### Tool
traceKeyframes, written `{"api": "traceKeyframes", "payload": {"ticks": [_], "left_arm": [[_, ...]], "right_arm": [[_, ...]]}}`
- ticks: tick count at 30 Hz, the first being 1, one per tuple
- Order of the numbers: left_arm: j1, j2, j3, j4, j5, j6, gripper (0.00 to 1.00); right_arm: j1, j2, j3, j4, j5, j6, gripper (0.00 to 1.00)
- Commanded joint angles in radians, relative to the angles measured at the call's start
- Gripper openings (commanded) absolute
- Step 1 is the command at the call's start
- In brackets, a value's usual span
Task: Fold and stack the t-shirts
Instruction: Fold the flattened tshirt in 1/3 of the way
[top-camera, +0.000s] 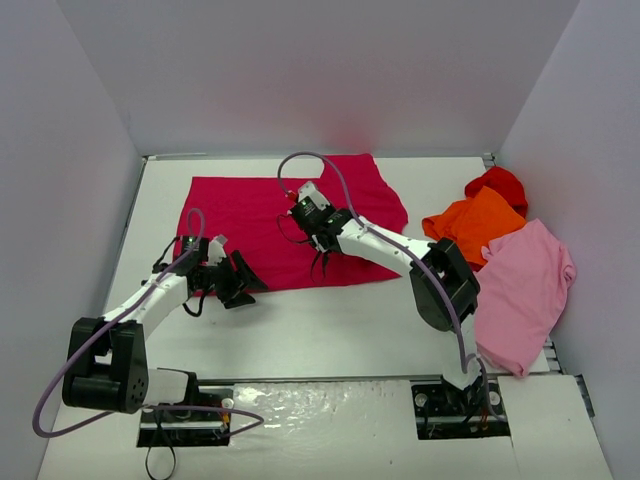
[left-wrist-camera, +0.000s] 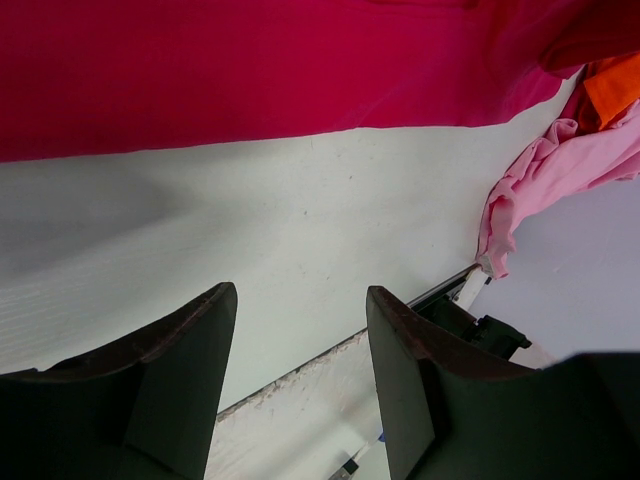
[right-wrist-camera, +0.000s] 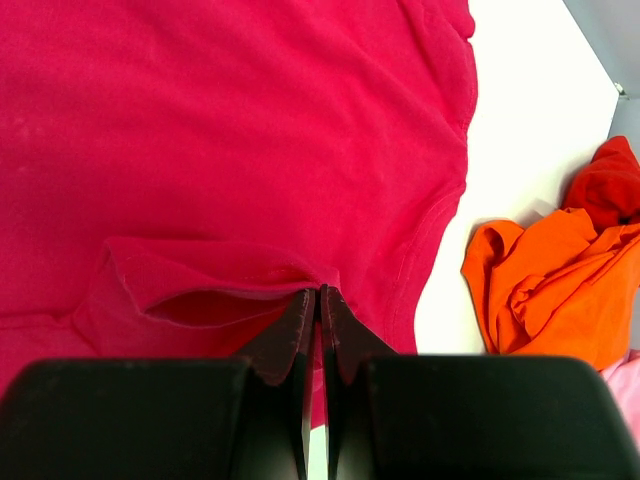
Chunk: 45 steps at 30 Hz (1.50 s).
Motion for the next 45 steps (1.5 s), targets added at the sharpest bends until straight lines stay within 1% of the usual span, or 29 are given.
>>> {"api": "traceKeyframes", "payload": {"ticks": [1, 8, 23, 26, 29, 31, 33, 35, 37, 39, 42, 45], "left_arm": [[-0.005, -0.017, 0.005, 0.034, 0.025, 0.011, 0.51], [-0.006, -0.017, 0.003, 0.034, 0.023, 0.010, 0.51], [-0.007, -0.023, -0.009, 0.037, 0.023, 0.010, 0.51], [-0.007, -0.022, -0.010, 0.039, 0.026, 0.007, 0.51], [-0.005, -0.020, -0.011, 0.040, 0.026, 0.008, 0.51], [-0.005, -0.019, -0.011, 0.041, 0.026, 0.008, 0.51], [-0.007, -0.020, -0.011, 0.040, 0.025, 0.008, 0.51], [-0.007, -0.020, -0.011, 0.040, 0.025, 0.008, 0.51], [-0.005, -0.020, -0.011, 0.040, 0.023, 0.008, 0.51], [-0.005, -0.019, -0.011, 0.043, 0.023, 0.008, 0.51], [-0.006, -0.020, -0.012, 0.043, 0.020, 0.008, 0.51], [-0.005, -0.012, -0.016, 0.053, 0.019, 0.003, 0.51]], "right_arm": [[-0.022, -0.003, 0.040, 0.046, 0.033, -0.024, 0.00], [-0.054, 0.027, 0.043, 0.086, 0.037, -0.030, 0.00], [-0.065, 0.096, 0.086, 0.141, 0.007, -0.037, 0.00], [-0.065, 0.106, 0.088, 0.152, 0.021, -0.034, 0.00], [-0.065, 0.113, 0.096, 0.158, 0.074, -0.004, 0.02], [-0.069, 0.107, 0.102, 0.158, 0.128, 0.037, 0.26], [-0.079, 0.086, 0.096, 0.156, 0.143, 0.061, 0.59], [-0.092, 0.063, 0.087, 0.156, 0.132, 0.107, 0.72], [-0.106, 0.031, 0.070, 0.158, 0.126, 0.122, 0.77], [-0.111, 0.004, 0.046, 0.153, 0.123, 0.123, 0.78], [-0.108, -0.069, -0.027, 0.112, 0.066, 0.170, 0.76], [-0.098, -0.120, -0.125, 0.108, 0.025, 0.206, 0.74]]}}
